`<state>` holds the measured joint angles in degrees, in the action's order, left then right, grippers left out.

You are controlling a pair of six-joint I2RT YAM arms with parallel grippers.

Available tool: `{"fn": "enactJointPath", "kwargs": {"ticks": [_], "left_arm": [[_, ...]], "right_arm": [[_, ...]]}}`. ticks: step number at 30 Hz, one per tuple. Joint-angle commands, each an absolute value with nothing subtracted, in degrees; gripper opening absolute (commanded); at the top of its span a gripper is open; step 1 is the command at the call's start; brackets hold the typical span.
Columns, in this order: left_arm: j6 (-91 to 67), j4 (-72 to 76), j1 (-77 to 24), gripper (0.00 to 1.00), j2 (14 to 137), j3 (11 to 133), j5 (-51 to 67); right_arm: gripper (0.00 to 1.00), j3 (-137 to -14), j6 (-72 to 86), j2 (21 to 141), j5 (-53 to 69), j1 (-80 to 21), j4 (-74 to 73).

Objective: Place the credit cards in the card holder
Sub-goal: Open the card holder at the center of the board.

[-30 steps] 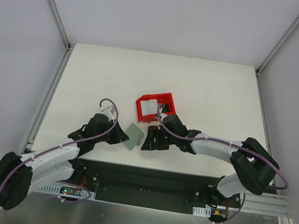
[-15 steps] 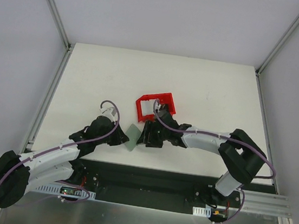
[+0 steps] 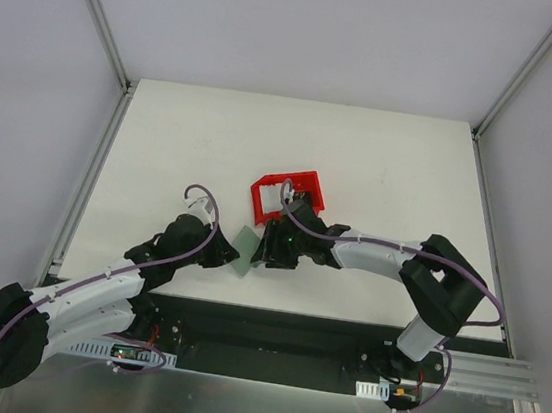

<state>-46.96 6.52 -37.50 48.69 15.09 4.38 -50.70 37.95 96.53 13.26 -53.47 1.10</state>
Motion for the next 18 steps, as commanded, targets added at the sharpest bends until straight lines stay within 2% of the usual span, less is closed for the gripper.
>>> {"fn": "enactJointPath", "kwargs": {"ticks": [1,3,6,9,18], "left_arm": [[-45.79,6.42,-38.06,0.00,47.81,15.91,4.04],[-45.62,6.50,-38.14,0.00,47.81,16.00,3.96],[-45.61,6.42,-38.23,0.00,47.81,16.00,3.78],[-45.53,6.42,-38.32,0.00,47.81,16.00,3.43],[-45.70,6.33,-38.32,0.00,47.72,15.82,3.34]], "right_arm": [[0.54,-53.26,38.67,97.29,13.53,-53.44,1.14],[0.58,-53.00,38.85,96.60,13.45,-53.61,2.02],[0.57,-52.91,38.58,96.15,12.66,-53.61,1.41],[0.53,-53.35,38.76,97.82,13.09,-53.61,0.26],[0.28,-53.53,38.32,99.41,12.66,-53.53,0.26]]}}
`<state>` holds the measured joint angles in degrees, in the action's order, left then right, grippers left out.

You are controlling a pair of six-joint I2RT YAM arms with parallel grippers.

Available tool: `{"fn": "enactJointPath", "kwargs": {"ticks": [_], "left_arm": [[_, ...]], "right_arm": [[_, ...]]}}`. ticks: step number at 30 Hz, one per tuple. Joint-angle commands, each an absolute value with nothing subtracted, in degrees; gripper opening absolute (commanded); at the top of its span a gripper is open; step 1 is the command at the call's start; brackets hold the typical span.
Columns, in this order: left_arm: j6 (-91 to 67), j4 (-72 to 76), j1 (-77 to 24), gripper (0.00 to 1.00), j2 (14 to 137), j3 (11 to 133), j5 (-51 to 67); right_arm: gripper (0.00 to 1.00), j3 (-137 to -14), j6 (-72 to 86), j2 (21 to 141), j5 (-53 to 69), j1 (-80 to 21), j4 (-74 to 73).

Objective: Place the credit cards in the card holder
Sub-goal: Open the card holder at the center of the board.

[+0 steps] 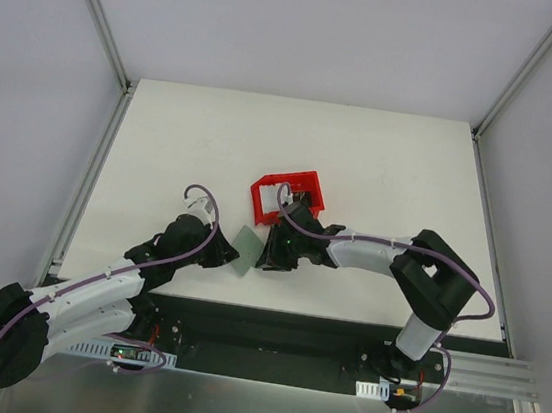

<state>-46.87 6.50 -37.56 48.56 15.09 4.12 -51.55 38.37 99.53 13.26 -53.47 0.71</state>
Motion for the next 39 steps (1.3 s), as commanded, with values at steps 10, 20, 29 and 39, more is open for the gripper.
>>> {"fn": "enactJointPath", "kwargs": {"ticks": [10,20,29,39], "left_arm": [[-45.53,3.96,-38.32,0.22,48.34,15.91,1.94],[-43.51,0.18,-38.32,0.65,47.73,18.28,0.35],[-39.30,1.31,-38.32,0.71,49.48,23.11,5.79],[-35.77,1.93,-38.32,0.68,57.91,26.89,11.16]], "right_arm": [[0.00,-51.51,34.72,94.93,10.90,-53.35,0.26],[0.00,-50.89,28.83,85.87,10.72,-53.44,-4.39],[0.00,-51.94,27.95,84.03,15.64,-53.61,-0.80],[0.00,-51.77,27.95,80.86,17.31,-53.79,4.21]]}}
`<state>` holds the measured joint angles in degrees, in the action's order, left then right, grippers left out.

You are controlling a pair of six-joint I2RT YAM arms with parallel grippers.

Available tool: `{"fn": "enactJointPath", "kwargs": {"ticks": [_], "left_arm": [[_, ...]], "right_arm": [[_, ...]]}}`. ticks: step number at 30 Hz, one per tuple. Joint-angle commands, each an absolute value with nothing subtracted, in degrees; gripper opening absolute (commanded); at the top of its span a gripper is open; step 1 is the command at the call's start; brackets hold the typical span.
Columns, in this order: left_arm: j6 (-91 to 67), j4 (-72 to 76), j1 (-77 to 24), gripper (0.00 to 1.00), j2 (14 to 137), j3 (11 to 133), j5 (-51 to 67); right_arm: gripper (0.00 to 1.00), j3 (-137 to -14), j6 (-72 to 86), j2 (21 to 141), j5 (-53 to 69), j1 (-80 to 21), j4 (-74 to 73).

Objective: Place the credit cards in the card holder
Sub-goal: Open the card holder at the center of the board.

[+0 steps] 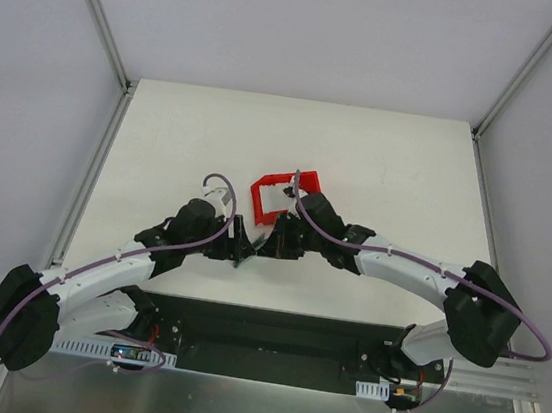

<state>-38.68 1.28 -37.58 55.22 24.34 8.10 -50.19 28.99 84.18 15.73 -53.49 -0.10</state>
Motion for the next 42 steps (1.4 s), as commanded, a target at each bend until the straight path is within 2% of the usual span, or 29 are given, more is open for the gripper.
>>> {"fn": "enactJointPath", "kwargs": {"ticks": [1,12,17,20,28,34,42], "left_arm": [[-35.95,2.02,-38.32,0.68,58.53,26.98,11.08],[-34.98,2.81,-38.32,0.56,60.90,28.65,9.84],[-35.68,2.64,-38.32,0.57,59.95,28.30,8.45],[-36.30,2.38,-38.32,0.61,55.83,27.16,6.69],[-37.70,0.70,-38.32,0.67,49.13,23.56,4.92],[-36.30,0.70,-38.32,0.70,52.99,24.34,5.36],[-38.58,3.69,-38.32,0.70,60.72,26.37,7.99]], "right_arm": [[0.00,-51.33,28.04,80.25,16.97,-53.88,5.00],[0.00,-49.84,27.69,80.33,15.56,-53.79,2.72],[0.00,-48.78,26.46,78.49,15.56,-53.61,1.15],[0.00,-46.15,25.49,75.59,15.99,-53.26,0.26],[0.00,-39.30,21.71,66.37,18.55,-50.72,-9.57],[0.00,-35.33,20.57,62.84,15.13,-46.15,-14.23],[0.00,-35.33,20.39,66.97,6.95,-44.12,-21.44]]}}
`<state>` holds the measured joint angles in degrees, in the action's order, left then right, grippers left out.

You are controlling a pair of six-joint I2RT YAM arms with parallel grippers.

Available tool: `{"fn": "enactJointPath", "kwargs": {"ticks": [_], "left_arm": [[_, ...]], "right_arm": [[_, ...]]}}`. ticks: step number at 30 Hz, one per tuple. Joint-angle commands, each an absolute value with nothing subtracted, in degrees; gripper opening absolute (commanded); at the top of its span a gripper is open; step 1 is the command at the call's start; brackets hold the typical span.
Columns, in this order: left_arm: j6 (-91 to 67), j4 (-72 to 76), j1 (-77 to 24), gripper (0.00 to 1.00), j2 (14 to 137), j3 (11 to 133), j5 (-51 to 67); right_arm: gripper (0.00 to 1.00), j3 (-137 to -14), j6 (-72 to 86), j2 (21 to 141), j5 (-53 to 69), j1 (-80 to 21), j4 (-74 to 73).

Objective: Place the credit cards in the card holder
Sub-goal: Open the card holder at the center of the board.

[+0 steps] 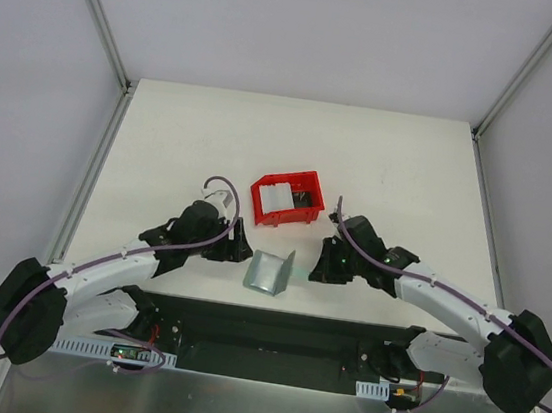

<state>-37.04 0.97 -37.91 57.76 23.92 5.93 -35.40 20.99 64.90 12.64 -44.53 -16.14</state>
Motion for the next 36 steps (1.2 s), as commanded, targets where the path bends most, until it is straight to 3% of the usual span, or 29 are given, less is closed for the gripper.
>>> {"fn": "enactJointPath", "kwargs": {"ticks": [1,7,13,28,36], "left_arm": [[-39.02,4.30,-38.32,0.70,61.60,26.45,8.35],[-40.34,7.99,-38.32,0.70,67.14,26.89,10.45],[-41.57,9.93,-38.41,0.68,71.10,27.60,12.39],[-42.72,5.37,-38.41,0.69,69.96,27.95,12.74],[-44.73,7.28,-38.41,0.71,67.77,24.79,9.93]], "right_arm": [[0.00,-35.25,20.22,67.76,6.16,-43.95,-21.97],[0.01,-35.07,18.81,71.71,3.08,-43.15,-22.50],[0.08,-36.91,18.37,71.72,3.95,-42.98,-21.28],[0.04,-42.45,19.07,78.40,-5.27,-42.01,-26.10],[0.04,-45.61,19.25,83.84,-4.39,-41.84,-23.90]]}}
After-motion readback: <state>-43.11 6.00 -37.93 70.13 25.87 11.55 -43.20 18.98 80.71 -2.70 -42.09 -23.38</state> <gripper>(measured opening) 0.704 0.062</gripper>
